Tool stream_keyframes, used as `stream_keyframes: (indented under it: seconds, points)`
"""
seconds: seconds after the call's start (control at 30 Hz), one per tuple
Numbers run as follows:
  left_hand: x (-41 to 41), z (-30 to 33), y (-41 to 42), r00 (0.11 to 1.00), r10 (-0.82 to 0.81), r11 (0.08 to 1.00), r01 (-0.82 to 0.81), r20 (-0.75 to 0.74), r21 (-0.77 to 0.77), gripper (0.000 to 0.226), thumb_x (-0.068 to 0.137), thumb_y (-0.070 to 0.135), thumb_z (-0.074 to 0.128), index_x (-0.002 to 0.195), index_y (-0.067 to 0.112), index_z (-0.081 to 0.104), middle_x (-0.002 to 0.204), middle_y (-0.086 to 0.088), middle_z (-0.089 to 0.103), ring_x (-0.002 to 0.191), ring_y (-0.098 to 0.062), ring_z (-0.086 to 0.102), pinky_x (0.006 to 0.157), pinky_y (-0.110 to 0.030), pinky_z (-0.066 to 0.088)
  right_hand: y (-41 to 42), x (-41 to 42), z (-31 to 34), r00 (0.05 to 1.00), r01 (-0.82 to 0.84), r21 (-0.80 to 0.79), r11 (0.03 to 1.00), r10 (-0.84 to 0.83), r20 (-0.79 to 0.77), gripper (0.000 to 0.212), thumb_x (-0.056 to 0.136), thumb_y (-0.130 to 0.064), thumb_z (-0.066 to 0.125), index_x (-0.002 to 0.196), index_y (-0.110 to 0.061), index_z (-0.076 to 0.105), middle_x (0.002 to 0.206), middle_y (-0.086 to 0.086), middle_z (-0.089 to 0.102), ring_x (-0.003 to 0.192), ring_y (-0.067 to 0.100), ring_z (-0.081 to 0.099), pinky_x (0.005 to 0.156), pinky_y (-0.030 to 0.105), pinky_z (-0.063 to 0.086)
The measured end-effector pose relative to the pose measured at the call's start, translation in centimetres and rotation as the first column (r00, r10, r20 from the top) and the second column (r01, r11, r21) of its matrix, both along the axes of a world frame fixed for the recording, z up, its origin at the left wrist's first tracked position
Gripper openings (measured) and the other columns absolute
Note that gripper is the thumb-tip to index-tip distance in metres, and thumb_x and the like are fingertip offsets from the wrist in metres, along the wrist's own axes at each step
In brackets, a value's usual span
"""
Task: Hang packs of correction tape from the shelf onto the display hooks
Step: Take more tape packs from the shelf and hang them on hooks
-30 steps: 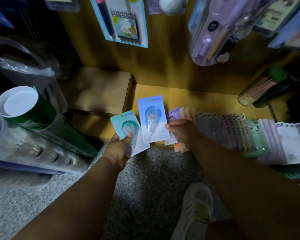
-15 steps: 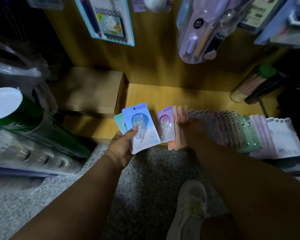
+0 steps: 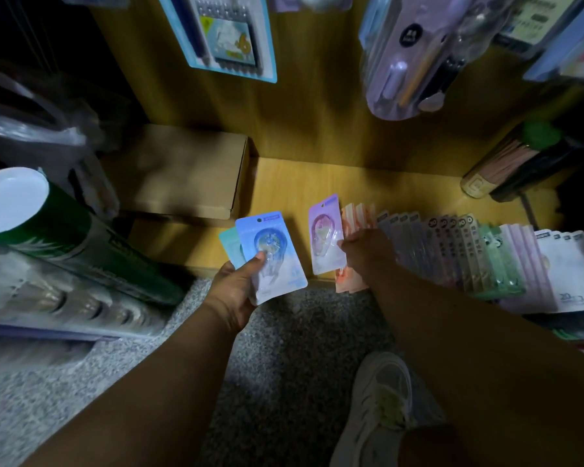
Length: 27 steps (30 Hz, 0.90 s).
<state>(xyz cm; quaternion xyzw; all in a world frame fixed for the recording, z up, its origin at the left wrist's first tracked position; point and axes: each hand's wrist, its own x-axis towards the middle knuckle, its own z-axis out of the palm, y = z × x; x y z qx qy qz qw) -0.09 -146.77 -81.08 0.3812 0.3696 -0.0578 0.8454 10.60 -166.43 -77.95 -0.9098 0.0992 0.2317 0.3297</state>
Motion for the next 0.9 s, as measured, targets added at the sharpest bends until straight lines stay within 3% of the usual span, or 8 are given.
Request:
stream_keyframes:
  seconds: [0.07,0.17,0.27,0.33,0.53,0.8,0.87,0.9]
  points:
    - [-0.1,0.0,0.4,0.998,0.056,0.996,-0.056,0.001,0.069,0.046,0.087,0.011,0.067,0.132,0.006,0.057,0.126,-0.017,0.065,0.111,-0.039,0.063,0.094,-0.061,0.048,0.1,-0.1,0.9,0.997,0.057,0.118,0.991,-0.064,0.051,0.015,0.088,-0.026,0.062,0.089,-0.014,0.070,0.080,-0.001,0.068,0.075,0.013,0.064,0.065,0.022,0.043]
    - [-0.4,0.9,0.9,0.994,0.105,0.981,-0.106,0.015,0.164,0.042,0.088,0.010,0.067,0.128,0.005,0.057,0.123,-0.016,0.065,0.097,-0.034,0.067,0.089,-0.057,0.052,0.5,-0.7,2.9,0.973,0.137,0.392,0.910,-0.197,0.119,0.024,0.086,-0.015,0.068,0.064,-0.012,0.058,0.039,-0.007,0.051,0.034,0.001,0.049,0.044,0.014,0.040]
    - [-0.7,2.5,0.9,0.992,0.121,0.969,-0.127,0.044,0.213,0.025,0.089,0.010,0.067,0.114,0.012,0.063,0.116,-0.014,0.067,0.082,-0.024,0.069,0.070,-0.041,0.059,0.7,-1.7,5.4,0.982,0.115,0.569,0.814,-0.178,0.056,0.024,0.086,-0.008,0.068,0.063,-0.010,0.059,0.031,-0.006,0.045,0.026,0.002,0.038,0.034,0.012,0.031]
    - [-1.0,3.8,0.6,0.990,0.124,0.963,-0.135,0.064,0.234,0.031,0.088,0.011,0.067,0.119,0.008,0.061,0.117,-0.014,0.066,0.080,-0.023,0.069,0.062,-0.035,0.059,0.9,-2.4,6.7,0.993,0.067,0.623,0.779,-0.111,0.032,0.024,0.086,-0.006,0.067,0.064,-0.009,0.060,0.029,-0.005,0.040,0.025,0.003,0.032,0.033,0.012,0.025]
    - [-2.5,8.4,-0.5,0.981,0.027,0.980,-0.064,0.194,0.189,0.041,0.090,0.014,0.064,0.130,0.009,0.057,0.123,-0.015,0.067,0.108,-0.039,0.064,0.093,-0.062,0.048,0.8,-5.1,8.5,1.000,-0.004,0.637,0.771,0.022,-0.019,0.012,0.086,-0.010,0.067,0.077,-0.006,0.063,0.031,-0.003,0.040,0.027,0.006,0.028,0.035,0.013,0.022]
    - [-4.6,14.1,-1.8,0.946,-0.014,0.990,-0.032,0.324,0.136,0.043,0.089,0.011,0.063,0.131,0.007,0.056,0.122,-0.015,0.068,0.097,-0.031,0.070,0.074,-0.042,0.059,1.1,-8.0,13.0,0.993,-0.119,0.633,0.765,0.085,0.083,0.026,0.088,-0.026,0.065,0.076,-0.004,0.060,0.060,0.005,0.051,0.037,0.005,0.041,0.040,0.017,0.031]
    - [-5.1,15.4,-2.1,0.935,-0.023,0.991,-0.026,0.355,0.133,0.041,0.089,0.010,0.062,0.130,0.007,0.057,0.121,-0.015,0.068,0.096,-0.031,0.070,0.074,-0.042,0.060,1.6,-8.6,14.4,0.986,-0.165,0.662,0.731,0.095,0.140,0.028,0.085,-0.026,0.070,0.092,0.001,0.063,0.075,0.008,0.064,0.053,0.007,0.059,0.052,0.021,0.048]
    - [-5.3,16.0,-2.2,0.927,-0.033,0.990,-0.021,0.373,0.140,0.041,0.089,0.010,0.062,0.130,0.008,0.057,0.121,-0.015,0.068,0.097,-0.031,0.070,0.075,-0.043,0.060,1.8,-8.9,15.1,0.984,-0.171,0.689,0.704,0.088,0.154,0.029,0.083,-0.023,0.072,0.098,0.001,0.064,0.086,0.009,0.070,0.070,0.014,0.068,0.066,0.028,0.055]
